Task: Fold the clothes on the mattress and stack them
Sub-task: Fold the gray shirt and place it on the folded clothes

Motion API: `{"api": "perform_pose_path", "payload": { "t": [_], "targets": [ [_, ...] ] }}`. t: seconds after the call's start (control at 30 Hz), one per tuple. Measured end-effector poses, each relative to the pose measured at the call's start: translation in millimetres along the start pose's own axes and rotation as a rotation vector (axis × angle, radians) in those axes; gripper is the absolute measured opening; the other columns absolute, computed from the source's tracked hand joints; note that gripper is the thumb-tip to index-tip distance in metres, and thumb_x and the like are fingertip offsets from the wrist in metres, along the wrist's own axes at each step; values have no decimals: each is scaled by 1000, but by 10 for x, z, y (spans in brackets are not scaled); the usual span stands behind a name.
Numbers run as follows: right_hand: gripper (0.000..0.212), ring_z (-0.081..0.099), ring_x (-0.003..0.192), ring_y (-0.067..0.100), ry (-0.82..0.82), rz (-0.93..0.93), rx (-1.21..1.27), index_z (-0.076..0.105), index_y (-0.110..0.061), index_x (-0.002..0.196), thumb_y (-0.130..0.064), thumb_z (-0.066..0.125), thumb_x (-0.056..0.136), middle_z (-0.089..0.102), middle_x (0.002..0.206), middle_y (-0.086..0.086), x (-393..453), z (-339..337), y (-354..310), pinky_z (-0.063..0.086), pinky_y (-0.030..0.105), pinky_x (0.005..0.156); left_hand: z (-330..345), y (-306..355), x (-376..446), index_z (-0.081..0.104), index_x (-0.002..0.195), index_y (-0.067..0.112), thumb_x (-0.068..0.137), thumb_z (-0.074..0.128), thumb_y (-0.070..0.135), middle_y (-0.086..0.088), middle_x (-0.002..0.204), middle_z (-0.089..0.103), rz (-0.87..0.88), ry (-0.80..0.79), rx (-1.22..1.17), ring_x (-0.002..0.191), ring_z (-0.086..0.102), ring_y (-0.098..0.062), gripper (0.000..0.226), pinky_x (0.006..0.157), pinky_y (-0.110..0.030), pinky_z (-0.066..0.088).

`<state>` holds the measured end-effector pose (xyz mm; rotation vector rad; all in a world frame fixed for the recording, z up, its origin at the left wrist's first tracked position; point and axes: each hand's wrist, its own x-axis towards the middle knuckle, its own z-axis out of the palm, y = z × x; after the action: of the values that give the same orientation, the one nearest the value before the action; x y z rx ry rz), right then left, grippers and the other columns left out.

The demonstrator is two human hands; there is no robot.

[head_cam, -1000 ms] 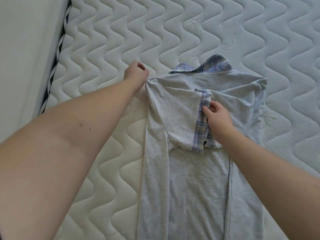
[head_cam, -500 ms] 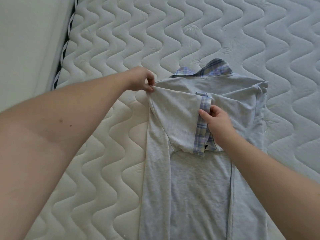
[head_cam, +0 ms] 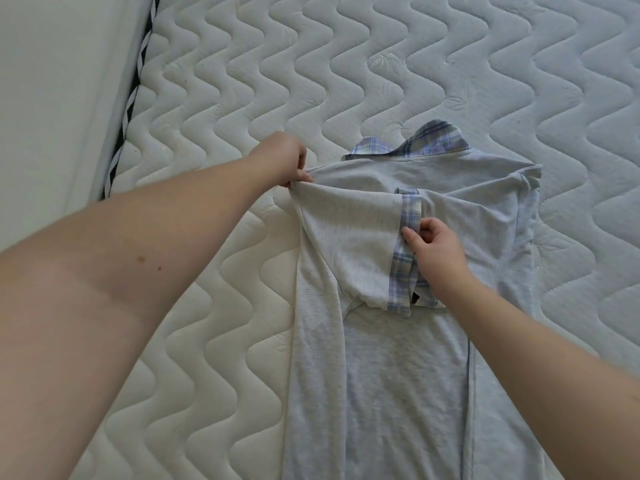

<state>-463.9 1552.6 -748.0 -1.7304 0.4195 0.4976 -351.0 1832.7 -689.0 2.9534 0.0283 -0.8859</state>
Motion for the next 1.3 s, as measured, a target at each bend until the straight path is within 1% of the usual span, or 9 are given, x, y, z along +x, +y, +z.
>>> {"api": "perform_pose_path", "payload": {
  "t": [0.23, 0.3, 0.4, 0.47, 0.63, 0.8, 1.0, 1.17, 1.3],
  "targets": [
    [4, 70, 89, 19, -9, 21, -39, 64, -21, 97, -24, 63, 95, 73, 95, -1, 34, -23, 35, 58, 47, 83, 9, 216, 37, 64, 74, 9, 91, 63, 32, -6, 67, 53, 42, -68, 392, 68, 51, -25, 29, 70, -31, 43],
    [3, 70, 90, 19, -7, 30, -45, 64, -22, 97, -25, 63, 95, 73, 96, -1, 33, -12, 37, 58, 47, 83, 48, 225, 49, 48, 61, 10, 91, 59, 16, -11, 68, 51, 31, -58, 385, 72, 55, -29, 33, 70, -34, 43],
    [4, 70, 90, 20, -4, 34, -44, 63, -21, 97, -24, 62, 96, 73, 96, 0, 20, -10, 24, 58, 48, 82, 34, 251, 74, 60, 78, 2, 90, 60, 11, -17, 89, 63, 13, -51, 368, 92, 61, -35, 15, 71, -35, 41],
    [5, 70, 89, 20, 1, 22, -43, 63, -19, 97, -23, 61, 96, 72, 96, 1, 8, -22, 2, 59, 48, 81, 15, 259, 77, 65, 89, 1, 88, 68, 24, -9, 73, 53, 13, -57, 370, 82, 55, -30, 24, 70, -33, 41],
    [8, 70, 90, 20, 8, 22, -18, 63, -16, 101, -22, 60, 97, 72, 97, 2, -30, -43, -39, 59, 47, 81, -12, 306, 99, 45, 61, 11, 86, 72, 32, -5, 61, 40, -1, -57, 332, 70, 47, -25, 42, 66, -32, 40],
    [5, 70, 90, 19, 7, 23, 3, 63, -18, 99, -21, 59, 97, 72, 98, 1, -43, -58, -60, 59, 46, 80, 37, 363, 117, 59, 84, 4, 86, 60, 2, -8, 78, 47, -24, -6, 274, 79, 52, -29, 4, 70, -33, 42],
    [3, 70, 89, 19, 15, 15, -21, 62, -19, 98, -21, 60, 97, 72, 96, 0, -32, -125, -32, 60, 41, 76, 98, 411, 156, 64, 100, -3, 88, 55, -5, -19, 108, 61, -43, 37, 240, 103, 61, -37, 16, 74, -35, 41],
    [4, 70, 90, 20, 22, 16, -38, 62, -18, 98, -21, 60, 97, 72, 95, -1, -26, -136, -7, 59, 39, 77, 147, 445, 175, 59, 82, 0, 88, 58, -4, -15, 97, 57, -72, 18, 178, 101, 61, -37, 8, 74, -36, 42],
    [6, 70, 91, 21, 10, 31, -3, 62, -16, 100, -21, 60, 97, 72, 98, 3, -16, -116, -11, 59, 47, 81, 167, 363, 175, 46, 65, 5, 82, 79, 22, -15, 85, 57, -95, 46, 46, 81, 57, -31, 41, 69, -32, 41]
  ]
}}
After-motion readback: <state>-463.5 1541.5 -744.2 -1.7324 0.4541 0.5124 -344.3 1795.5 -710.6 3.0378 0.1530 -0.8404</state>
